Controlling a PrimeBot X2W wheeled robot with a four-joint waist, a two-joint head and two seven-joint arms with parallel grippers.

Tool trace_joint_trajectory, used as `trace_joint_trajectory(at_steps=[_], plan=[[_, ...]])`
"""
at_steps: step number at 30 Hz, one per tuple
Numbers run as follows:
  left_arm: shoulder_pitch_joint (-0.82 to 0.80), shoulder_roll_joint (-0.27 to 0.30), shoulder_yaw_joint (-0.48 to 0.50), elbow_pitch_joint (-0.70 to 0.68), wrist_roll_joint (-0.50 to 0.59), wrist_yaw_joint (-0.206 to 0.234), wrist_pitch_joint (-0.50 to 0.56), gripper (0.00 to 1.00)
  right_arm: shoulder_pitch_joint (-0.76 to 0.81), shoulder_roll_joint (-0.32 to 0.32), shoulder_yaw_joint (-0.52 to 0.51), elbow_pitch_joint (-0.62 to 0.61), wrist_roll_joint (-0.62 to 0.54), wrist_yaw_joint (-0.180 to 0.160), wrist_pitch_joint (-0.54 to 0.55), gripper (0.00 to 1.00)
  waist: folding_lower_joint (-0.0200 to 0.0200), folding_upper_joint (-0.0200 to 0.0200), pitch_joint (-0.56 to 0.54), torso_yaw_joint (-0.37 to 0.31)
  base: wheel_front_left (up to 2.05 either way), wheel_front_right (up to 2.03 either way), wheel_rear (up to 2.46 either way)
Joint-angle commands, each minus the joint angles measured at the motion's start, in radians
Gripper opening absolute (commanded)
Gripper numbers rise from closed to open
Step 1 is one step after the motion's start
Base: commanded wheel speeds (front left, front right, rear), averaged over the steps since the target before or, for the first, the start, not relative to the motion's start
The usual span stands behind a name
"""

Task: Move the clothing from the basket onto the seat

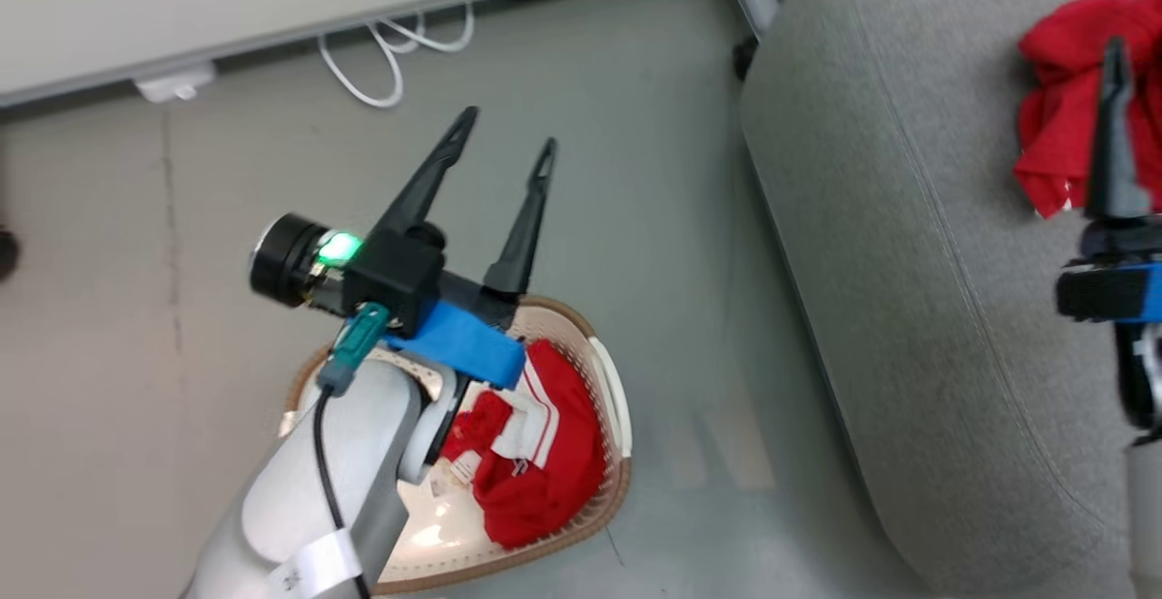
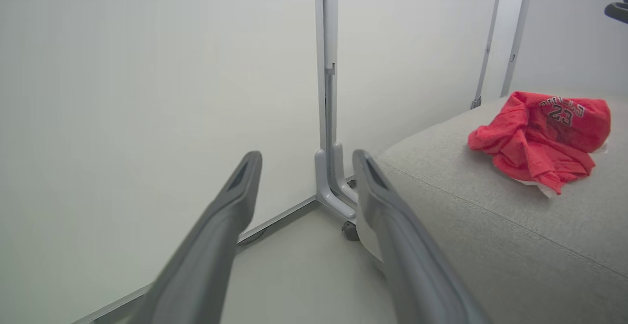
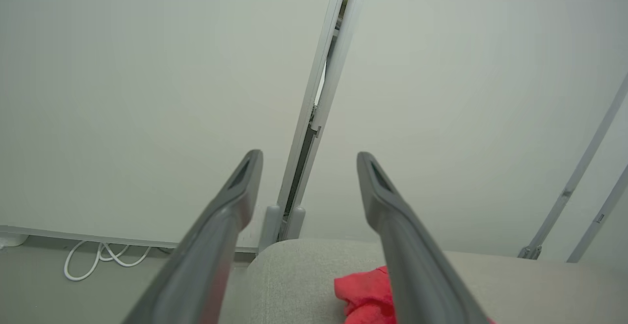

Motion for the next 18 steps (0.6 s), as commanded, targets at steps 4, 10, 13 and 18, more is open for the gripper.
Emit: trace_joint_trajectory(at_steps=[4,10,13,18], plan=[[0.084,-0.013,0.098,-0.033,0.025,0.007,-0.004,1.0,0.028,0.027,0.076,0.019,0.016,0.0,0.0,1.0,0.0001,0.0,-0.093,0.072,0.0,0.0,0.0],[0.191,-0.039,0.22,-0.066,0.064,-0.007,-0.004,1.0,0.07,0.061,0.145,0.044,0.034,0.0,0.0,1.0,0.0001,0.0,-0.163,0.114,0.0,0.0,0.0],[0.245,-0.05,0.279,-0.086,0.086,-0.012,-0.004,1.0,0.098,0.079,0.159,0.055,0.045,0.0,0.0,1.0,0.0001,0.0,-0.194,0.128,0.0,0.0,0.0],[0.338,-0.072,0.362,-0.113,0.119,-0.028,-0.004,1.0,0.159,0.102,0.164,0.071,0.056,0.0,0.0,1.0,0.0001,0.0,-0.246,0.138,0.0,0.0,0.0]])
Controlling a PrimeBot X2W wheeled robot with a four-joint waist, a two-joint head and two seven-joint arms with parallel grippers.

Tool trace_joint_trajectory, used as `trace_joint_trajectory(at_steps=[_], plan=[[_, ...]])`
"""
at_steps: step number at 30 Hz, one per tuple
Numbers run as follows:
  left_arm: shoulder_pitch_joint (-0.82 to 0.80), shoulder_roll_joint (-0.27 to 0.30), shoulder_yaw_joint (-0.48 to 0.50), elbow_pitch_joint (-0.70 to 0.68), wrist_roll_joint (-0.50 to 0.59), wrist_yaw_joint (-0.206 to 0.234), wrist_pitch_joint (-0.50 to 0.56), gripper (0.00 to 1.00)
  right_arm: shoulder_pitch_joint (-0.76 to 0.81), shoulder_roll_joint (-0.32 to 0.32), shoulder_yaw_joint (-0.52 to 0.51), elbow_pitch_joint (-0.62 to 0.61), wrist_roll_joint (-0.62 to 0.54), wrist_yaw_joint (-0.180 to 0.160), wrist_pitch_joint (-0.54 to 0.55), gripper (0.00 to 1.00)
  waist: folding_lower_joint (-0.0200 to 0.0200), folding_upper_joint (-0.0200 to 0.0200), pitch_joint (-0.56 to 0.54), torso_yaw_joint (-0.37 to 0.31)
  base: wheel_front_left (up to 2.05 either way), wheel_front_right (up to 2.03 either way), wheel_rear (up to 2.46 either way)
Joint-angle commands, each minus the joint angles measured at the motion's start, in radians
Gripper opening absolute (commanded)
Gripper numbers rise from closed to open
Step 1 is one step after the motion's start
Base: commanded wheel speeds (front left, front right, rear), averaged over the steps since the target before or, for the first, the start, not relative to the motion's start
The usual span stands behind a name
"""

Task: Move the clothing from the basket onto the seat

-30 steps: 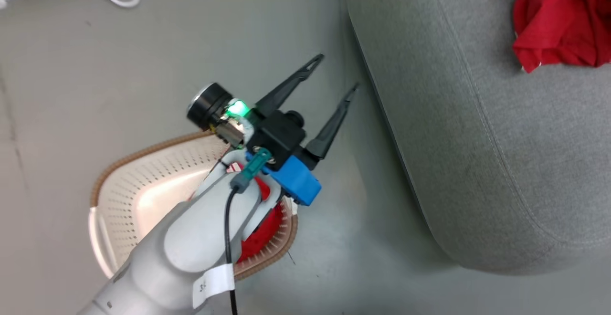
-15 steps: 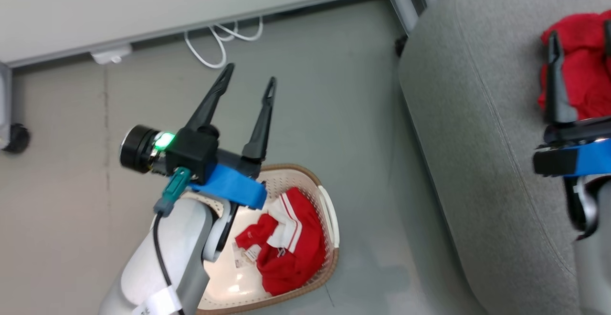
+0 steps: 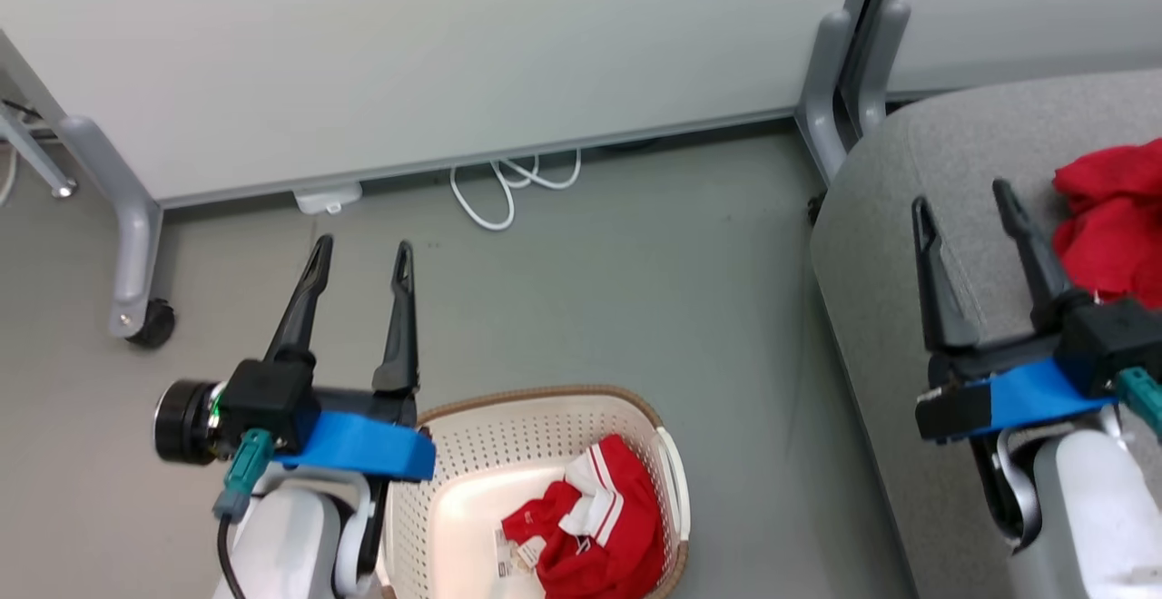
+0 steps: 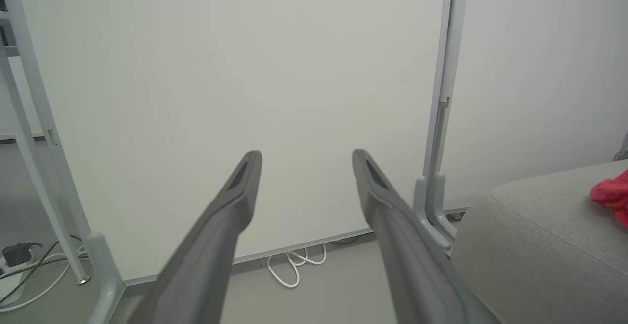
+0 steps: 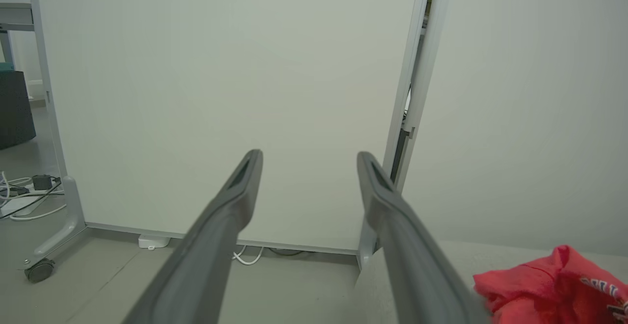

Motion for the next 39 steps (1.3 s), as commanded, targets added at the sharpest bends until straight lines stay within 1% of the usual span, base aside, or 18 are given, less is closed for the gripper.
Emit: trace_joint_trajectory(at_steps=[1,5,7,14,23,33,39], plan=[[0.033,-0.008,0.02,-0.01,0.013,-0.009,-0.003,1.0,0.033,0.008,-0.002,0.004,0.005,0.0,0.0,1.0,0.0001,0.0,-0.033,0.011,0.0,0.0,0.0],[0.095,-0.023,0.068,-0.026,0.033,-0.027,-0.003,1.0,0.092,0.026,-0.015,0.002,0.012,0.0,0.0,1.0,0.0001,0.0,-0.063,0.009,0.0,0.0,0.0],[0.121,-0.033,0.09,-0.035,0.039,-0.029,-0.003,1.0,0.117,0.031,-0.015,0.0,0.009,0.0,0.0,1.0,0.0001,0.0,-0.074,0.008,0.0,0.0,0.0],[0.184,-0.051,0.138,-0.048,0.054,-0.049,-0.003,1.0,0.194,0.05,-0.033,-0.009,0.005,0.0,0.0,1.0,0.0001,0.0,-0.097,0.01,0.0,0.0,0.0],[0.207,-0.06,0.155,-0.036,0.067,-0.072,-0.003,1.0,0.246,0.07,-0.055,-0.015,0.01,0.0,0.0,1.0,0.0001,0.0,-0.109,0.026,0.0,0.0,0.0],[0.216,-0.061,0.153,-0.027,0.058,-0.076,-0.003,1.0,0.278,0.082,-0.064,-0.01,0.008,0.0,0.0,1.0,0.0001,0.0,-0.114,0.036,0.0,0.0,0.0],[0.211,-0.061,0.15,-0.022,0.058,-0.078,-0.003,1.0,0.268,0.084,-0.06,-0.005,0.006,0.0,0.0,1.0,0.0001,0.0,-0.111,0.037,0.0,0.0,0.0]])
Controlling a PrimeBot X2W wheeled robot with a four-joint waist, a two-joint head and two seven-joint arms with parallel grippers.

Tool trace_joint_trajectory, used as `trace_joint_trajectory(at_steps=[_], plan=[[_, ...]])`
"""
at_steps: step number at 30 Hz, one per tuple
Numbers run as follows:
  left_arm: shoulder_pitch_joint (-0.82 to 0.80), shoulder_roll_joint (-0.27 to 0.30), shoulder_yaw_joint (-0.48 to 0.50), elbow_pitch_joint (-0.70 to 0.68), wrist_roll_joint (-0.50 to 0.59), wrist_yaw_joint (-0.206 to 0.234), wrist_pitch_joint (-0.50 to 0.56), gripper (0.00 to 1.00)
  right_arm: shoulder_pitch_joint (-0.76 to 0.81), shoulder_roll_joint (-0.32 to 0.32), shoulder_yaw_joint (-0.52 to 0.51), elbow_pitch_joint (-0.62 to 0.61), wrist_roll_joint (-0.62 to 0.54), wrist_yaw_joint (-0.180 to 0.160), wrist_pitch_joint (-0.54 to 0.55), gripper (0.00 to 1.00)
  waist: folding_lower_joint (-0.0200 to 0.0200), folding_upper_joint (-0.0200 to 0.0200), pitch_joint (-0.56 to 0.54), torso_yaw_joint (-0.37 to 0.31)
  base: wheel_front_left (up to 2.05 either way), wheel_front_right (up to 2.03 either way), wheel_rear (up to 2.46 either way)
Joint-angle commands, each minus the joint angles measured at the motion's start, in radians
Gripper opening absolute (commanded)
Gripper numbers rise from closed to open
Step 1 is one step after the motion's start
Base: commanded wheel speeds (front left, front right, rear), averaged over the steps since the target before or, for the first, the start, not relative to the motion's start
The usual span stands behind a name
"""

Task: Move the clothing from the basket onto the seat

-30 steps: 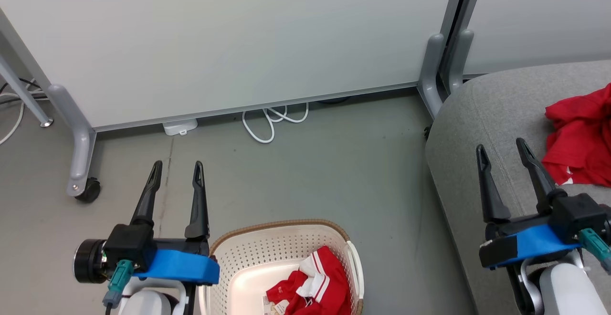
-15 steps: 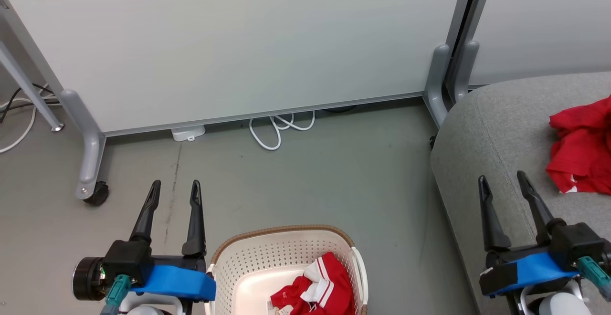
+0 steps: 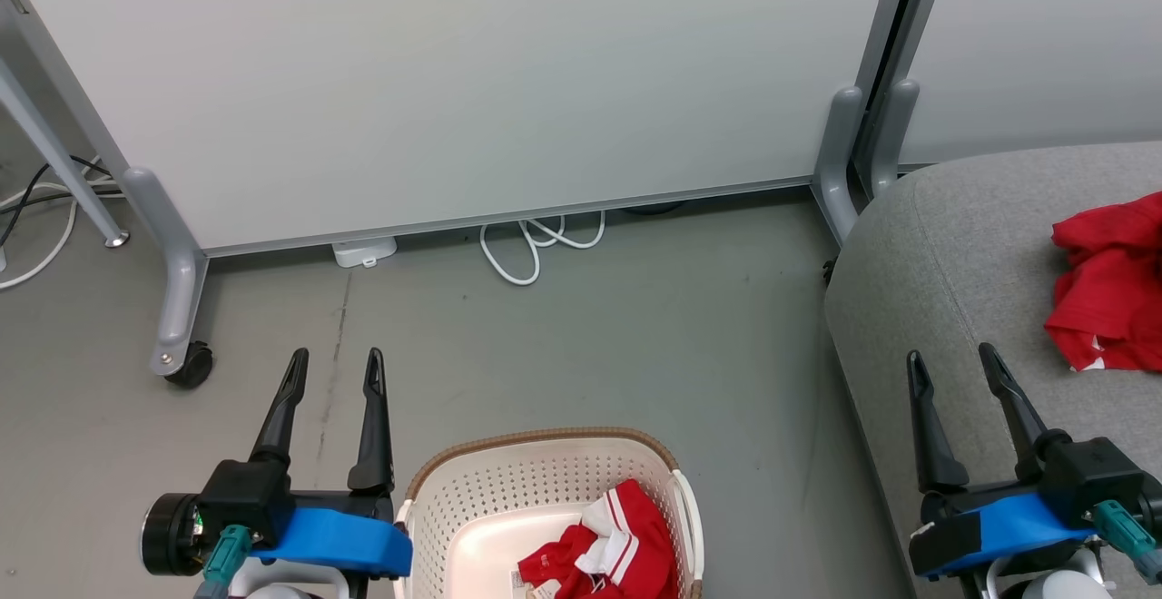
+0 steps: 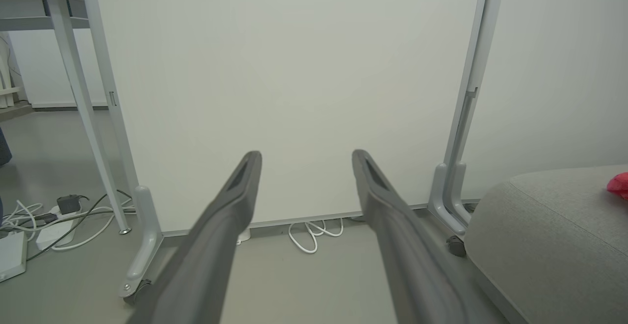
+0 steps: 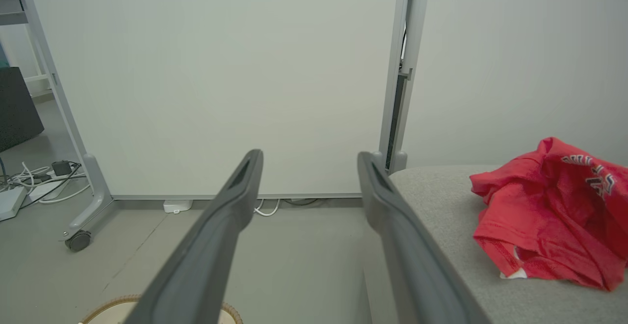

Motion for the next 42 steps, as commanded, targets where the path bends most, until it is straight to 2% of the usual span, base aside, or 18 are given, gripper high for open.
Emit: trace_joint_trajectory(at_steps=[1,12,24,42], plan=[[0.001,-0.002,0.0,0.005,0.001,-0.005,-0.003,1.0,0.001,0.003,0.002,0.004,-0.001,0.0,0.0,1.0,0.0,0.0,0.001,-0.001,0.0,0.0,0.0],[-0.043,-0.002,-0.03,0.045,0.013,-0.019,-0.003,1.0,-0.025,0.005,0.02,0.013,0.005,0.0,0.0,1.0,0.0,0.0,0.016,-0.02,0.0,0.0,0.0],[-0.221,0.016,-0.151,0.202,0.012,-0.044,-0.003,1.0,-0.088,0.005,0.027,-0.007,0.008,0.0,0.0,1.0,0.0,0.0,0.141,-0.073,0.0,0.0,0.0],[-0.546,0.136,-0.529,0.548,-0.124,-0.042,-0.003,1.0,-0.252,0.006,0.051,-0.048,0.01,0.0,0.0,1.0,0.0,0.0,0.425,-0.198,0.0,0.0,0.0]])
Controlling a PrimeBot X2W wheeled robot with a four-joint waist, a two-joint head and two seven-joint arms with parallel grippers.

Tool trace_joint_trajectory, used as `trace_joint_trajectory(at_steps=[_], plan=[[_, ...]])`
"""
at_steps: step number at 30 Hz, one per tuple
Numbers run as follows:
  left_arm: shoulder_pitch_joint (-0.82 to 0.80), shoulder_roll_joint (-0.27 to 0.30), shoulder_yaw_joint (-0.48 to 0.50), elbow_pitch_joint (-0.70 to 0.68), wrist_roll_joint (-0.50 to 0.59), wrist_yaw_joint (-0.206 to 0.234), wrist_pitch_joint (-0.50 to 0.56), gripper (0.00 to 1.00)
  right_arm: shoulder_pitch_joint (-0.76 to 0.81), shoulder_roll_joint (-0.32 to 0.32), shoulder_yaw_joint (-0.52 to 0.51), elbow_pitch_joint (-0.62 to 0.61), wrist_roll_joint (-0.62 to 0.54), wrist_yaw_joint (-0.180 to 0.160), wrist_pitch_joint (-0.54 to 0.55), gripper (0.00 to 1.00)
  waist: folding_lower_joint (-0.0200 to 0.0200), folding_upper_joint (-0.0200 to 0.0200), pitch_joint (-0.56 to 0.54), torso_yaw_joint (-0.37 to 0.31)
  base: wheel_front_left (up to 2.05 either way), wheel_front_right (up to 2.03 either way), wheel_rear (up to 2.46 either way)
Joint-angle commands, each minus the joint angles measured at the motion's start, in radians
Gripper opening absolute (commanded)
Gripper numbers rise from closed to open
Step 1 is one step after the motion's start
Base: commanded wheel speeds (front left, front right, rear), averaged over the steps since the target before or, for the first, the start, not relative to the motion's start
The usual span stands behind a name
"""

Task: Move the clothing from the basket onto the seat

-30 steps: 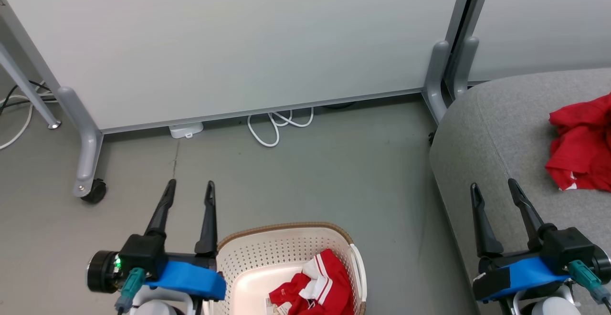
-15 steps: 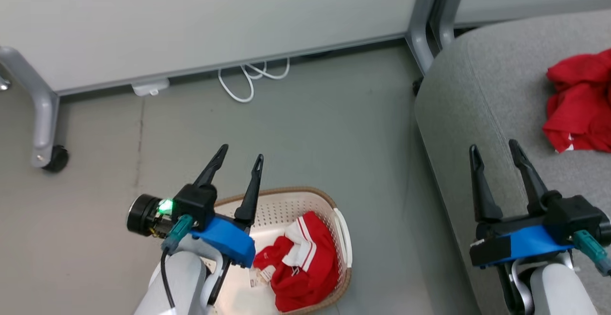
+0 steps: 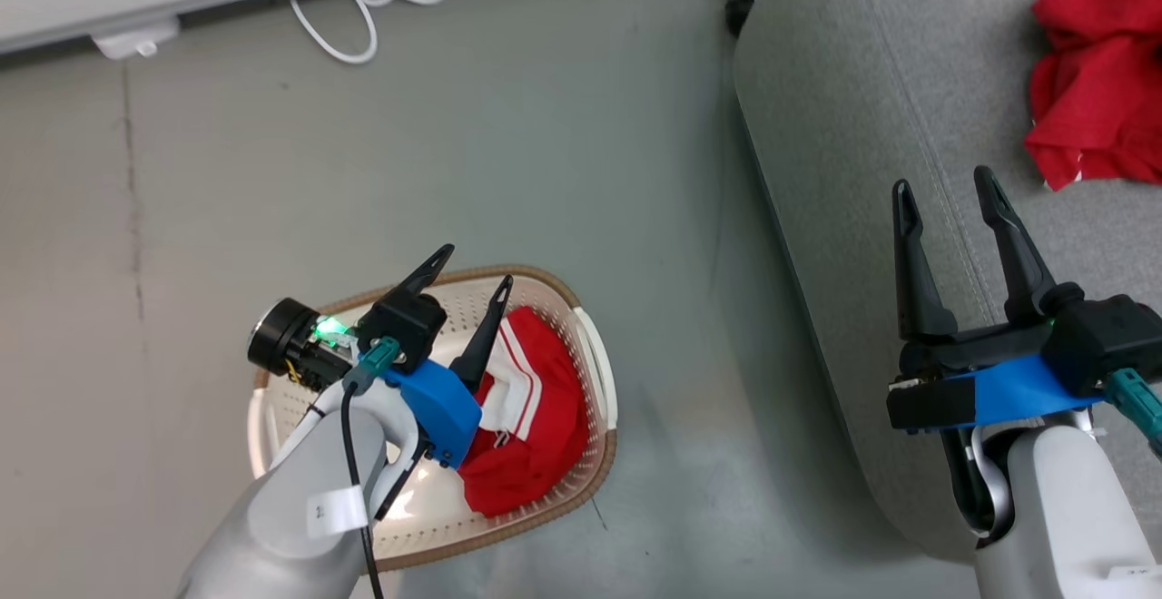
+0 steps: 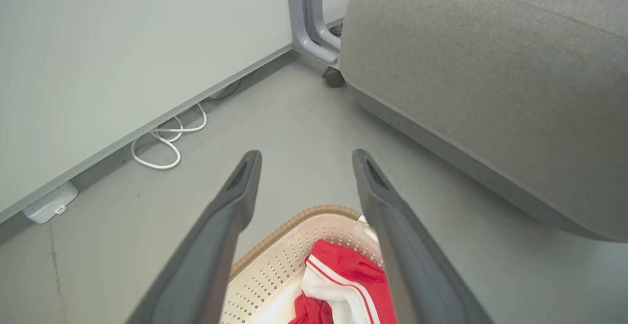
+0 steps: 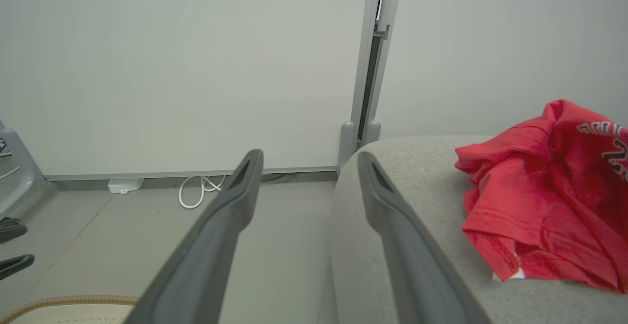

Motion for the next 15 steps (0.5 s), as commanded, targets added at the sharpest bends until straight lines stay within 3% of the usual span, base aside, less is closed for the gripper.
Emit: trace_joint_trajectory(at_steps=[1,15], plan=[[-0.038,0.008,-0.027,0.026,-0.013,-0.001,-0.003,1.0,-0.018,0.001,0.003,-0.008,0.004,0.0,0.0,1.0,-0.0002,0.0,0.06,-0.033,0.0,0.0,0.0],[-0.2,0.001,-0.322,0.268,-0.174,-0.001,0.005,1.0,-0.094,0.001,0.01,-0.03,0.026,0.0,0.0,1.0,-0.0002,0.0,0.227,-0.055,0.0,0.0,0.0]])
